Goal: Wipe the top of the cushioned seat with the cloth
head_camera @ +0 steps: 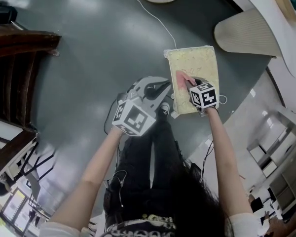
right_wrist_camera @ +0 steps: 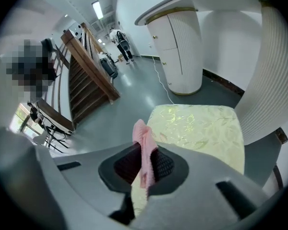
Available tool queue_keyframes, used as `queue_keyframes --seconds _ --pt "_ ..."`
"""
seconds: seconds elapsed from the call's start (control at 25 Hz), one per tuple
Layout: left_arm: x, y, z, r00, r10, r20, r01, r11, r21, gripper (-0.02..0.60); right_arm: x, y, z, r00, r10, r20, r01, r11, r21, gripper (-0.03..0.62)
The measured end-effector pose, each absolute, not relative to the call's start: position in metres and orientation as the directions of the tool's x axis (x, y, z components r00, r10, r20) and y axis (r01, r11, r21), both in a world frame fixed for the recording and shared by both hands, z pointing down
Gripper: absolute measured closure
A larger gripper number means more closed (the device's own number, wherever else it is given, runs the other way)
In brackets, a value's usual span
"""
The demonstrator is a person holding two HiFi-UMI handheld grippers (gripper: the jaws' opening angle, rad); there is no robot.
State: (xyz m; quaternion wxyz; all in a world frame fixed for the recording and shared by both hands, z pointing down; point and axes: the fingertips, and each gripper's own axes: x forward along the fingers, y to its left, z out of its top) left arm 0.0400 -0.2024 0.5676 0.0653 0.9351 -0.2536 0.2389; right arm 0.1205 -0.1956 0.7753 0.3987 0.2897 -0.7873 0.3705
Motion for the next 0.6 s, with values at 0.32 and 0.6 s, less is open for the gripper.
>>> queue_keyframes --seconds 0.32,0.6 --pt "0.035 -0.189 0.579 0.751 -0.443 0.489 -0.514 -0.858 0.013 0.566 0.099 -0.179 0.802 -0.502 -0.117 0.857 -0.748 0.556 -0.363 0.583" --pt "0.038 -0.190 0.581 0.755 -0.436 0.490 -0.509 -0.861 0.018 0.566 0.137 -0.188 0.812 -0.450 -0.141 0.882 -0.795 0.514 -0.323 0.583"
